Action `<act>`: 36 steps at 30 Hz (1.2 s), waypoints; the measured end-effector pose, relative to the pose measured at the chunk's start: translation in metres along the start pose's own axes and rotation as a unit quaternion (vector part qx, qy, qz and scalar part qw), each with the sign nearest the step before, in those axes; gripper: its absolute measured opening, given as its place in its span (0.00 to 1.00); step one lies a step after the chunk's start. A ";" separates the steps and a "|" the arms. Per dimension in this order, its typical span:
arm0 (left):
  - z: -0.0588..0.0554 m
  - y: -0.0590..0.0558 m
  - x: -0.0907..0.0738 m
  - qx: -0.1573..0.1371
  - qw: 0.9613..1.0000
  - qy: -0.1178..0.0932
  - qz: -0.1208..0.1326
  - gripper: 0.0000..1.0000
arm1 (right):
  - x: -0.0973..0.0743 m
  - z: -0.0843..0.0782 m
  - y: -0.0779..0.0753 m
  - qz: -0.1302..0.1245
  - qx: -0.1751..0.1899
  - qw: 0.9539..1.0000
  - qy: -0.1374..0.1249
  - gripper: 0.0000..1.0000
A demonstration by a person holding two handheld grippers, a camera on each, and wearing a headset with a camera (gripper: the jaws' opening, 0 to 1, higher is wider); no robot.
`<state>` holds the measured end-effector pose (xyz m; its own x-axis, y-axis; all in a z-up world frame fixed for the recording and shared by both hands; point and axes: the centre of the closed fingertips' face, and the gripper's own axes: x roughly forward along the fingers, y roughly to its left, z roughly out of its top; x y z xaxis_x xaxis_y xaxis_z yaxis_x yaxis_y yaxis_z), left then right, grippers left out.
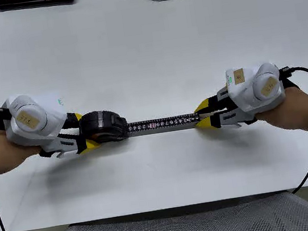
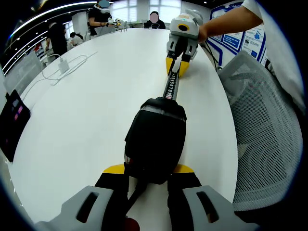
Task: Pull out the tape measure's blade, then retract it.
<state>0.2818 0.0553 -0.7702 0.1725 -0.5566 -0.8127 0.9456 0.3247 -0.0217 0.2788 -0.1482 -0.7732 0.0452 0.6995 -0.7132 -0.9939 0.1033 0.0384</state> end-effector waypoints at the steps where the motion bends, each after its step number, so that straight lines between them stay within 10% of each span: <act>1: 0.000 0.000 0.000 0.000 1.000 0.000 0.000 0.25 | -0.001 -0.001 0.000 0.000 -0.001 1.000 0.001 0.10; 36: 0.000 -0.001 0.000 0.002 1.000 0.002 0.000 0.25 | -0.025 -0.026 -0.005 -0.005 0.000 1.000 0.029 0.10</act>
<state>0.2809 0.0548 -0.7701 0.1717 -0.5536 -0.8149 0.9465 0.3220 -0.0193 0.2799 -0.1845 -0.7733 0.0486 0.6559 -0.7533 -0.9935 0.1098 0.0315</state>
